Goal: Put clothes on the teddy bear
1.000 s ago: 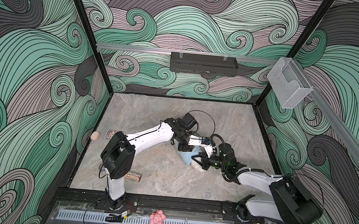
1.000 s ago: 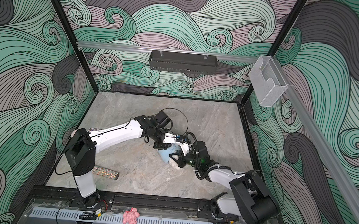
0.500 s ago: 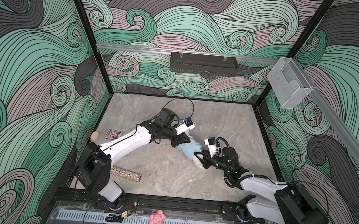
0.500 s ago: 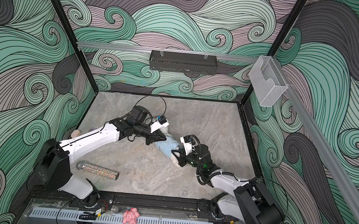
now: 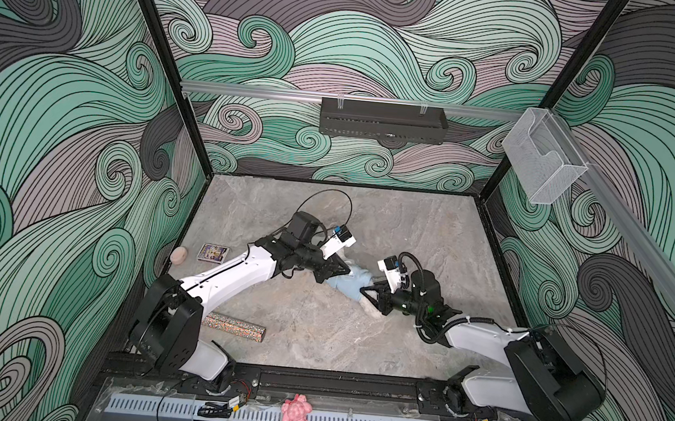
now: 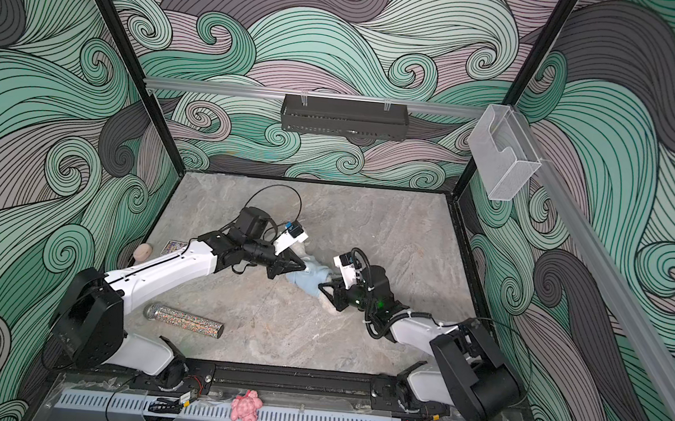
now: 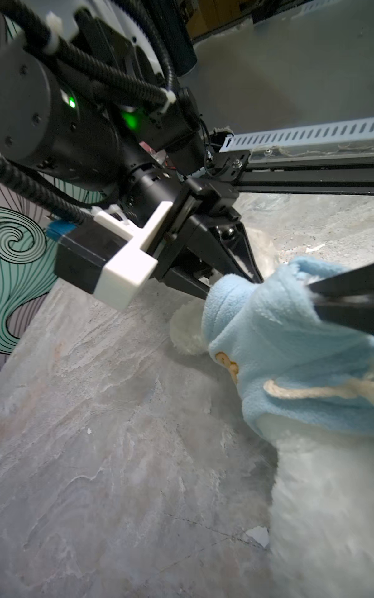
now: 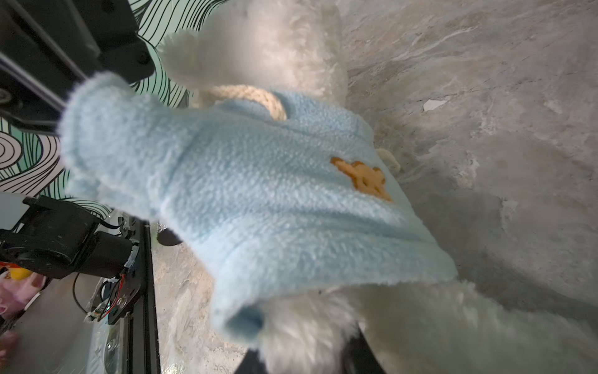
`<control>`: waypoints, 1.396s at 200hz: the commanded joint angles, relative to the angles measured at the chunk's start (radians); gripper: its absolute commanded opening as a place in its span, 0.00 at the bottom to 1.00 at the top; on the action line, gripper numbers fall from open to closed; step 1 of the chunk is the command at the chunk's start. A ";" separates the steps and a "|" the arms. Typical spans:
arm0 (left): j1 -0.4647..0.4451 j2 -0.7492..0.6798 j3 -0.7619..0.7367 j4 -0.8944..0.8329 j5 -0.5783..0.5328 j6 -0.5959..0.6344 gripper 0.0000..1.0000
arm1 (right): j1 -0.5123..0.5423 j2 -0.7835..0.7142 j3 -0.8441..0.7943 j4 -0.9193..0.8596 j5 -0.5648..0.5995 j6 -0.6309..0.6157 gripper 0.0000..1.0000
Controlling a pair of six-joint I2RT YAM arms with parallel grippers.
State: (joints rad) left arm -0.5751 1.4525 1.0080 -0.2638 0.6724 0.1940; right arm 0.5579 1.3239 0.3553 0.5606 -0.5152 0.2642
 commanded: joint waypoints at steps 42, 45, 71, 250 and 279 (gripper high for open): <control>-0.060 -0.025 0.010 0.066 -0.061 -0.166 0.00 | 0.066 -0.070 0.091 -0.139 0.100 -0.181 0.59; -0.063 -0.025 0.006 0.073 -0.058 -0.172 0.00 | 0.066 -0.063 0.092 -0.131 0.097 -0.178 0.60; -0.074 -0.024 -0.006 0.082 -0.042 -0.222 0.00 | 0.066 0.011 0.121 -0.073 0.068 -0.150 0.61; -0.147 -0.135 -0.037 -0.207 -0.280 0.271 0.18 | -0.009 0.179 0.153 0.063 -0.201 0.039 0.00; -0.149 -0.139 -0.037 -0.122 -0.292 0.289 0.23 | 0.006 0.173 0.146 0.068 -0.219 0.013 0.00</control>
State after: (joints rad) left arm -0.7174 1.3098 0.9478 -0.3923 0.4149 0.4015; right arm 0.5556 1.5036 0.4915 0.6132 -0.6998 0.2955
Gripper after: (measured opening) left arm 0.223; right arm 0.084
